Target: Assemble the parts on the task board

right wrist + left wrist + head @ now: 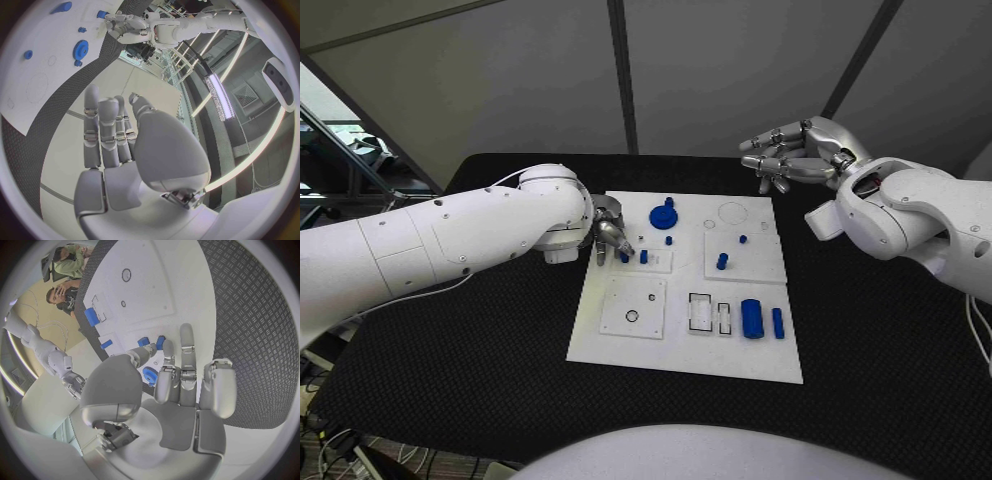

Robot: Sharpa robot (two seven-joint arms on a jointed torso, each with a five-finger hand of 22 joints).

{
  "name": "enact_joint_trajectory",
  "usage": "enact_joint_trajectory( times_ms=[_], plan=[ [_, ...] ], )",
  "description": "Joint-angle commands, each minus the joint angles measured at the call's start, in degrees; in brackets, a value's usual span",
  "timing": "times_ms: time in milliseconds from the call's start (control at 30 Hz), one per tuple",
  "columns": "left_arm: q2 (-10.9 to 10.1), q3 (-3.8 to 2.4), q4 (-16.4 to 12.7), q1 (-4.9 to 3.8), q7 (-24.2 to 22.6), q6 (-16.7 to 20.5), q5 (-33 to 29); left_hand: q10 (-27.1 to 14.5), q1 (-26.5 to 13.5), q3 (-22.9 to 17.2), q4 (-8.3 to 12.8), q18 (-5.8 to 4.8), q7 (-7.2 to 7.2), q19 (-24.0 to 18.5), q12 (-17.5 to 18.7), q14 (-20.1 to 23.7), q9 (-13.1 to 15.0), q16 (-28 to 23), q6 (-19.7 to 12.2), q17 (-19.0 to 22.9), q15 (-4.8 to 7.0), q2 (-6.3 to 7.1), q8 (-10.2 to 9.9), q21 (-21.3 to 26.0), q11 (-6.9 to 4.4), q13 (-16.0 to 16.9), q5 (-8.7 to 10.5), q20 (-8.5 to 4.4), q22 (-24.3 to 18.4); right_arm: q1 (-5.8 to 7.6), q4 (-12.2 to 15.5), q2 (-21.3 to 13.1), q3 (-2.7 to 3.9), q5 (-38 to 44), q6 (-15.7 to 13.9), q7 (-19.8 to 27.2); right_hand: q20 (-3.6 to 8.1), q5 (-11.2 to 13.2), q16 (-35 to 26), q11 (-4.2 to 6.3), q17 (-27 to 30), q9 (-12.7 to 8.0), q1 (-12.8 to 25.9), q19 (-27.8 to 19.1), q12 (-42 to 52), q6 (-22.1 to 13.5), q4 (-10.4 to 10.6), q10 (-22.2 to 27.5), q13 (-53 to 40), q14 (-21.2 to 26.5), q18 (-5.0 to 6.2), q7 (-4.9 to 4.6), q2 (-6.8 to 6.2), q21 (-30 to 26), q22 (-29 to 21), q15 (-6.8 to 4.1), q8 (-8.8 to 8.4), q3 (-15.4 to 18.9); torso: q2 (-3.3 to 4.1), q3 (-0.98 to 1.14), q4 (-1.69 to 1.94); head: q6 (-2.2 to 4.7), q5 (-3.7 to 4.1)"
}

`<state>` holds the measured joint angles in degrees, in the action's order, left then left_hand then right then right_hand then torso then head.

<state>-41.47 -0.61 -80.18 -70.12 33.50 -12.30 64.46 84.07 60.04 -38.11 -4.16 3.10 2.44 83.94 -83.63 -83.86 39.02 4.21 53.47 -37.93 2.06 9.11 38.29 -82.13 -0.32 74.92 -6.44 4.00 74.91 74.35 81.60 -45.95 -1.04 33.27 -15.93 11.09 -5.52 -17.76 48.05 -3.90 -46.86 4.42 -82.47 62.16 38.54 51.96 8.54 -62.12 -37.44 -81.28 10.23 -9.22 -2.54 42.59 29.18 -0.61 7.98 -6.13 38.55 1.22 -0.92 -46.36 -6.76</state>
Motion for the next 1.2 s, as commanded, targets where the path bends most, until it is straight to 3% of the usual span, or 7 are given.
enact_joint_trajectory(
  times_ms=[33,667,1000,1200],
  plan=[
    [0.09,-0.01,-0.06,-0.02,0.34,-0.04,0.12,1.36,-1.18,1.47,-0.86,-1.01,0.06,1.45,-0.34,-0.22,-0.03,0.13,0.59,-0.1,0.33,-0.1,0.1,-0.31,-0.49,7.28,0.19,-0.19,10.04,0.12,0.17,-0.05,0.04,0.04,0.21,0.63,-0.06,-0.26,-0.14,-0.02,-0.02,-0.04,0.19,0.49,0.16,-0.32,0.13,0.25,0.05,-0.51,0.29,-0.06,-0.05,-0.36,-0.05,0.0,0.35,-0.35,0.0,0.0,-0.03,-0.03,-0.04],
    [-0.34,-0.01,0.24,-0.02,1.02,1.38,0.12,1.26,-2.74,9.93,-4.79,-1.05,0.07,1.62,-0.15,-0.22,0.36,0.12,1.11,-0.24,0.35,-0.2,-0.02,-0.26,-0.44,7.15,0.07,-0.17,10.3,0.12,0.19,-0.14,0.04,0.04,0.14,0.63,-0.06,-0.27,-0.22,-0.03,0.0,-0.05,0.22,0.51,0.16,-0.34,0.17,0.26,0.08,-0.51,0.29,-0.06,-0.06,-0.4,-0.07,0.0,0.36,-0.36,-0.03,-0.06,0.01,0.11,0.01],
    [-1.15,-0.08,-0.26,-0.01,0.83,3.22,0.13,1.02,-4.0,18.89,-8.99,-1.03,0.3,1.62,0.16,-0.21,0.83,0.09,0.99,-0.31,0.28,-0.42,0.13,-0.05,-0.26,6.79,0.23,-0.11,10.4,0.12,0.03,-0.02,0.04,0.1,0.27,0.67,-0.06,-0.31,-0.32,0.0,-0.02,-0.06,0.03,0.55,0.16,-0.4,0.02,0.32,0.13,-0.52,0.29,-0.05,-0.2,-0.47,-0.11,-0.01,0.38,-0.45,-0.02,-0.04,-0.02,0.18,-0.08],
    [-1.67,-0.2,-0.49,-0.01,-0.91,6.68,-0.95,0.19,-3.24,24.46,-11.59,-0.93,0.4,1.45,1.26,-0.2,1.23,0.07,0.48,-0.36,0.25,-1.18,0.3,0.41,-0.21,5.43,0.22,-0.11,10.28,0.11,-0.14,0.06,0.04,0.13,0.37,0.62,-0.05,-0.32,-0.32,0.0,-0.05,-0.06,-0.01,0.56,0.16,-0.41,-0.01,0.32,0.14,-0.53,0.29,-0.05,-0.22,-0.48,-0.11,-0.01,0.38,-0.47,0.0,-0.05,-0.01,0.23,-0.08]
  ],
)
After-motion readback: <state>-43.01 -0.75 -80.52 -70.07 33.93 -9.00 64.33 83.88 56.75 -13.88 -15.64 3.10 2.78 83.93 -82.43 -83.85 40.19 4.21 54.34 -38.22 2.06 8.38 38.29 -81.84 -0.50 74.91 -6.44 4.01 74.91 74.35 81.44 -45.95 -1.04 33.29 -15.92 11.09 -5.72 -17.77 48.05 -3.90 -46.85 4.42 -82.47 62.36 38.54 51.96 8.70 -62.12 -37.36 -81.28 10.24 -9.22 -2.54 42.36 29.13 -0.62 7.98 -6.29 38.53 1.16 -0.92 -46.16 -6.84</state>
